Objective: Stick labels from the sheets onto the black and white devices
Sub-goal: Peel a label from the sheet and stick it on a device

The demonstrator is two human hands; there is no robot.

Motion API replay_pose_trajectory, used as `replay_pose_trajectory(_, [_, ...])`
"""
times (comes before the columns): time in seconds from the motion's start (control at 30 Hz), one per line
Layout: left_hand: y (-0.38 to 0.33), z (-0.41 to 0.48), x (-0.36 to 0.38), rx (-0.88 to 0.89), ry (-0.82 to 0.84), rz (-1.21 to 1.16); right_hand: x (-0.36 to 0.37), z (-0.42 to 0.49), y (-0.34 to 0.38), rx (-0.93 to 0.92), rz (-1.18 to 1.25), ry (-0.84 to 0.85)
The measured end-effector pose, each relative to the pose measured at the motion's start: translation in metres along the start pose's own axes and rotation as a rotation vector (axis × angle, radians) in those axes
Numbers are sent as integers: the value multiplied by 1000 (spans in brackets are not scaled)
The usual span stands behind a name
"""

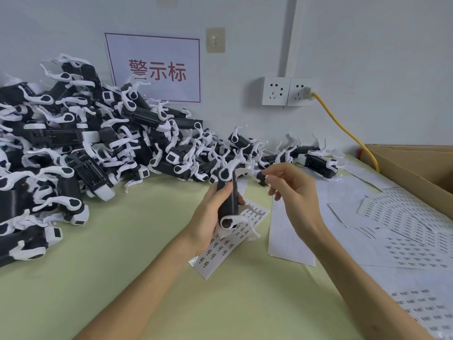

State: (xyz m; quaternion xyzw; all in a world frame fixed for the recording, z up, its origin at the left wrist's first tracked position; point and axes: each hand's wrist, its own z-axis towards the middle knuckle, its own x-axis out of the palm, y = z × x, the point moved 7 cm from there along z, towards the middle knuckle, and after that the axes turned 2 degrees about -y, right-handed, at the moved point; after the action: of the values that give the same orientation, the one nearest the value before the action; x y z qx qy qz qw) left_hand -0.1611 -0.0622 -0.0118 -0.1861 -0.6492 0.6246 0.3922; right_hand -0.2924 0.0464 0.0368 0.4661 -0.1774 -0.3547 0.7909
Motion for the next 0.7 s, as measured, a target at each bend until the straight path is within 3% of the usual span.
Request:
replay_pose_trajectory(0.1, [5,2,-2,0,-30,190,12,-4,-6,72,-27,88])
replay_pose_trajectory(0.23, [3,-1,-1,69,-34,320,10,-19,19,-359,-323,-151])
replay_pose_trajectory(0.4, [9,-2,4,52,-31,326,17,-33,31,-631,-483,-192])
replay_pose_trajectory(0.7, [14,-3,7,55,18,369,23,-31,29,-688,-531,-135])
